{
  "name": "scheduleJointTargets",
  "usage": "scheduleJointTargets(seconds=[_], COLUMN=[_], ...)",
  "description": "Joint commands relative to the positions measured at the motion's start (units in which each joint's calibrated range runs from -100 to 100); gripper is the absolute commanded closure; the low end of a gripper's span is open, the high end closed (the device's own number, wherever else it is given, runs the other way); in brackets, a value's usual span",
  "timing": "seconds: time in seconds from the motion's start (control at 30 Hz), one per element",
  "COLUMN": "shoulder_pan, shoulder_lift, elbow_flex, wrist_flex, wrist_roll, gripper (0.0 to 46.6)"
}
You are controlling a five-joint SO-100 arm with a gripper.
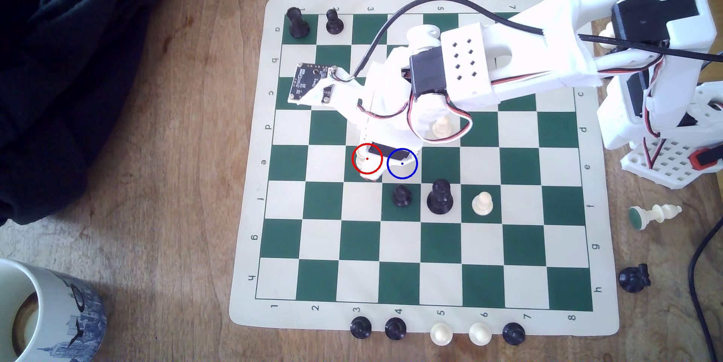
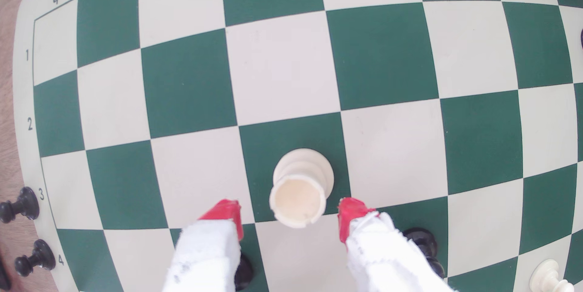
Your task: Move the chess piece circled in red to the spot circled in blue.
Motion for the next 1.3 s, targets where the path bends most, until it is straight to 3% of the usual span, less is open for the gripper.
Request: scheduleJointTargets(seconds=[0.0,0.8,0.93,1.07,1.27], shoulder_pan=[0.01,0.09,0.01,0.01,-0.07], shoulder_lift=[-1.05,-0.2,-0.2,-0.46,-1.31], elbow_flex=[-0.82,-0.54,-0.54,-0.54,-0.54], wrist_flex=[-2.19,-4.32,-4.32,-4.41,-4.41], wrist_roll=[-0.1,-0.1,-0.1,-0.1,-0.1], gripper=[30.1,32.4,35.1,43.3,45.6])
